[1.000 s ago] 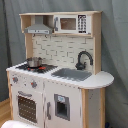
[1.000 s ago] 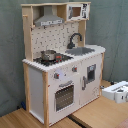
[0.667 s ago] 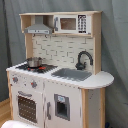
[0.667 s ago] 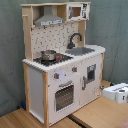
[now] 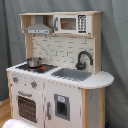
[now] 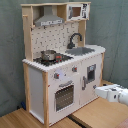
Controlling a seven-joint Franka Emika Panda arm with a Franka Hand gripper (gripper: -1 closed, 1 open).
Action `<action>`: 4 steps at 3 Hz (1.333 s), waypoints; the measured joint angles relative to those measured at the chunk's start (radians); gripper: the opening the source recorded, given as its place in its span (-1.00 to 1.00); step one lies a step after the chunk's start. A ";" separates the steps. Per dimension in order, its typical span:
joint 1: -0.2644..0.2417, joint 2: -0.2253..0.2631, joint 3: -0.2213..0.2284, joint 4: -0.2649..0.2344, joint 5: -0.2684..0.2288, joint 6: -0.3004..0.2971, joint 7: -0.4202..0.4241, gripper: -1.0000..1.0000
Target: Play with the kitchen
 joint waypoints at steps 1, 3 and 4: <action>-0.069 -0.002 -0.032 0.041 0.000 0.017 0.057 1.00; -0.156 -0.005 -0.039 0.095 -0.012 0.017 0.247 1.00; -0.192 -0.005 -0.039 0.124 -0.026 0.016 0.349 1.00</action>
